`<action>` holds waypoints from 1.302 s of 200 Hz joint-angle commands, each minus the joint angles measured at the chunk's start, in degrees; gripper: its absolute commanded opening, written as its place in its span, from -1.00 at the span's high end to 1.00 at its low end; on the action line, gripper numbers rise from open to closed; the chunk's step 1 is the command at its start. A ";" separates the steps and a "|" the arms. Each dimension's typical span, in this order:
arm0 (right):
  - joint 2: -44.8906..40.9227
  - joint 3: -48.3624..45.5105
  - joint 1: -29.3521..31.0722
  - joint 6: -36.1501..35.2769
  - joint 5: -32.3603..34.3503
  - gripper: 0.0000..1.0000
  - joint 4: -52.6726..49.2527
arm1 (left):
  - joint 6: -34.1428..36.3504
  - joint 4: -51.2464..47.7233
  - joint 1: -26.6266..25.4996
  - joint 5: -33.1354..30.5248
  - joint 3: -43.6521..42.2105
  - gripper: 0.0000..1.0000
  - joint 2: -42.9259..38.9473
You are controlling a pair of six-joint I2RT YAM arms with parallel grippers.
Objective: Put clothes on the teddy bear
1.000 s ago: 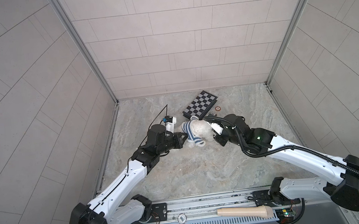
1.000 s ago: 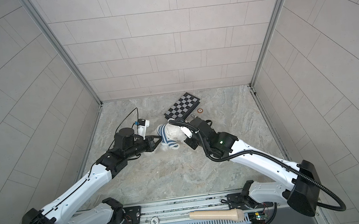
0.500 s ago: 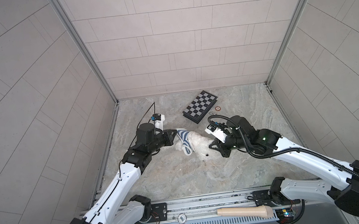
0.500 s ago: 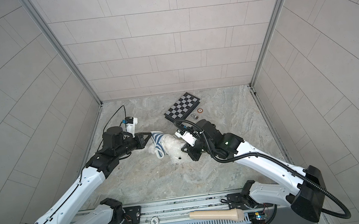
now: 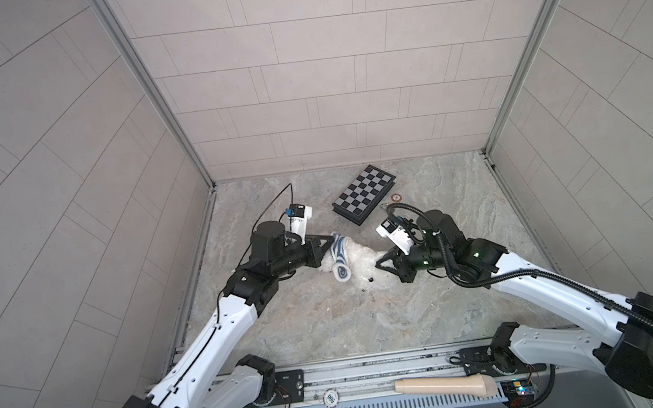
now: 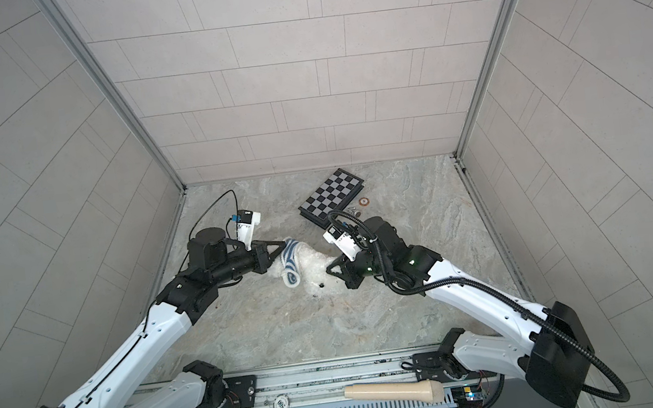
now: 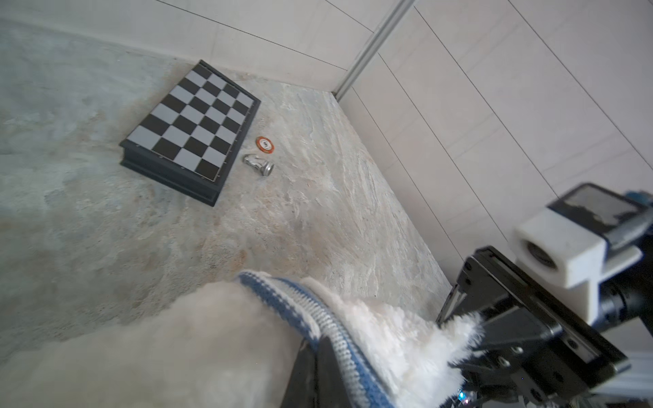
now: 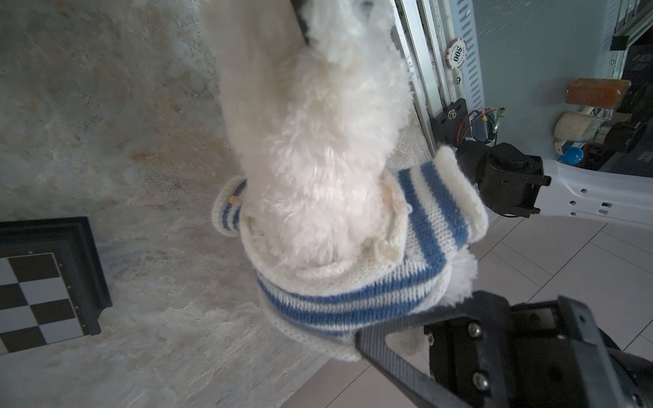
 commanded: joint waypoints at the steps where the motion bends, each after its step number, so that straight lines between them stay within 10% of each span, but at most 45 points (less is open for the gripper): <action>1: -0.22 0.23 -0.42 2.36 -0.74 1.00 5.45 | 2.38 -0.70 -0.22 -2.17 2.13 0.43 -1.02; 46: -0.39 -2.29 -3.08 2.36 -2.14 1.00 6.77 | 5.51 -2.29 -0.21 -10.61 -2.92 -0.19 -11.01; 131: 2.07 -2.31 -5.82 1.04 -7.21 1.00 8.06 | -2.69 16.33 -1.94 -11.71 -21.97 0.43 -12.62; 260: 2.15 -2.29 -6.25 1.57 -10.03 1.00 8.51 | 7.76 29.90 -10.49 -20.17 -23.25 0.36 -3.51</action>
